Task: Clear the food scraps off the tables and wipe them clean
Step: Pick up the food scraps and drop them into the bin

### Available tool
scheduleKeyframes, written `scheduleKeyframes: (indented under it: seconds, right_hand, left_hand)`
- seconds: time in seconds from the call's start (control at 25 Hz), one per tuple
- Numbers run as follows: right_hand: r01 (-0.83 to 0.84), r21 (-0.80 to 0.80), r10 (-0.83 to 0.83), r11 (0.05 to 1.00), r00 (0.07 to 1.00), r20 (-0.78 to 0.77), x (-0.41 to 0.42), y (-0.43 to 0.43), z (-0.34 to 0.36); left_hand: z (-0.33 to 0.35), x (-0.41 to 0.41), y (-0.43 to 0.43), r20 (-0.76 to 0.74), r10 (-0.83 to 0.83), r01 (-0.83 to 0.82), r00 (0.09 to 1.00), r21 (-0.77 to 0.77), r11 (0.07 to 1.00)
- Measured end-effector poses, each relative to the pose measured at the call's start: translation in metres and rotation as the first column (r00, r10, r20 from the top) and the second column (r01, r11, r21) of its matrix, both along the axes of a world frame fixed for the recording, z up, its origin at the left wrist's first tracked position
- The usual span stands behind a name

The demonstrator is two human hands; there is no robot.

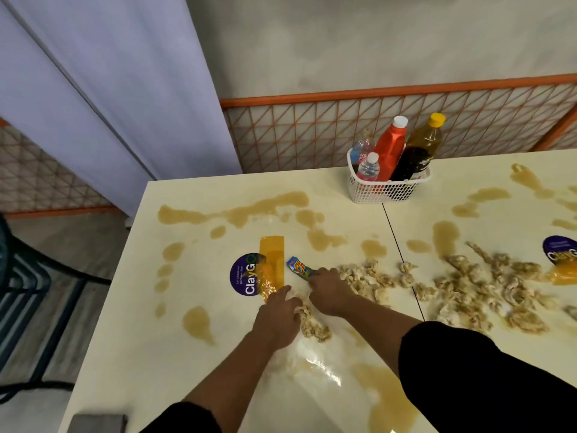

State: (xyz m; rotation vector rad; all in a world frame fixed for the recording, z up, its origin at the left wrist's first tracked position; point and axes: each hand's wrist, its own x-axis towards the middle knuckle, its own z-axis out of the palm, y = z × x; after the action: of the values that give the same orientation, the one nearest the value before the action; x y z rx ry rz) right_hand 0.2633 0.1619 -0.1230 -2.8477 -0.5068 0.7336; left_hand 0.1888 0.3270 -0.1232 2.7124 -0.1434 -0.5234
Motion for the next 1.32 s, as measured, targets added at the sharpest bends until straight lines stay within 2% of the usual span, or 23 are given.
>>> scheduleKeyframes:
  seconds: [0.12,0.2,0.28,0.4,0.56,0.68,0.76,0.84,0.88,0.92,1.0,1.12,1.2,1.24,1.32]
  right_hand:
    - [0.137,0.267,-0.155,0.954,0.987,0.048,-0.019,-0.015,0.011]
    - [0.210,0.456,-0.283,0.865,0.954,0.098,-0.038,-0.034,0.026]
    - [0.245,0.566,-0.400,0.787,0.901,0.166,-0.065,-0.060,0.042]
    - [0.347,0.653,-0.559,0.673,0.817,0.142,-0.114,-0.107,0.060]
    - [0.491,0.677,-0.698,0.548,0.715,0.046,-0.172,-0.168,0.072]
    - [0.573,0.671,-0.775,0.470,0.632,0.003,-0.206,-0.206,0.075]
    - [0.619,0.674,-0.821,0.404,0.570,-0.032,-0.223,-0.226,0.079]
    - [0.648,0.696,-0.858,0.310,0.506,-0.090,-0.237,-0.244,0.082]
    - [0.653,0.704,-0.866,0.279,0.488,-0.110,-0.240,-0.252,0.085]
    - [0.656,0.711,-0.871,0.253,0.474,-0.128,-0.241,-0.259,0.086]
    - [0.656,0.724,-0.874,0.213,0.459,-0.159,-0.246,-0.275,0.089]
    - [0.635,0.746,-0.870,0.200,0.466,-0.163,-0.254,-0.305,0.093]
    - [0.636,0.754,-0.876,0.163,0.445,-0.186,-0.262,-0.330,0.094]
    - [0.641,0.755,-0.883,0.137,0.424,-0.200,-0.266,-0.343,0.093]
    - [0.651,0.754,-0.915,0.083,0.349,-0.201,-0.284,-0.380,0.090]
  left_hand:
    - [-0.007,0.003,-0.001,0.019,-0.073,0.073,0.997,0.015,0.997]
    - [-0.008,0.009,-0.006,0.024,-0.090,0.090,0.996,-0.007,0.996]
    - [-0.008,0.017,-0.009,0.019,-0.085,0.085,0.996,-0.033,0.996]
    - [-0.011,0.028,-0.012,0.031,-0.118,0.118,0.992,0.027,0.993]
    - [-0.011,0.037,-0.022,0.082,-0.039,0.035,0.996,0.044,0.998]
    - [0.008,0.038,-0.032,0.178,0.103,-0.090,0.979,-0.077,0.993]
    - [0.033,0.033,-0.042,0.182,0.252,-0.206,0.951,-0.239,0.949]
    - [0.058,0.022,-0.055,0.094,0.436,-0.363,0.895,-0.415,0.834]
    - [0.068,0.016,-0.060,-0.001,0.533,-0.455,0.846,-0.524,0.720]
    - [0.077,0.010,-0.064,-0.151,0.598,-0.540,0.787,-0.638,0.549]
    - [0.090,-0.009,-0.076,-0.426,0.552,-0.617,0.717,-0.757,0.216]
    - [0.109,-0.040,-0.111,-0.639,0.414,-0.650,0.648,-0.747,-0.137]
    - [0.119,-0.060,-0.138,-0.735,0.369,-0.663,0.569,-0.675,-0.323]
    - [0.124,-0.069,-0.152,-0.772,0.349,-0.676,0.531,-0.635,-0.375]
    - [0.130,-0.086,-0.184,-0.822,0.296,-0.705,0.486,-0.569,-0.424]
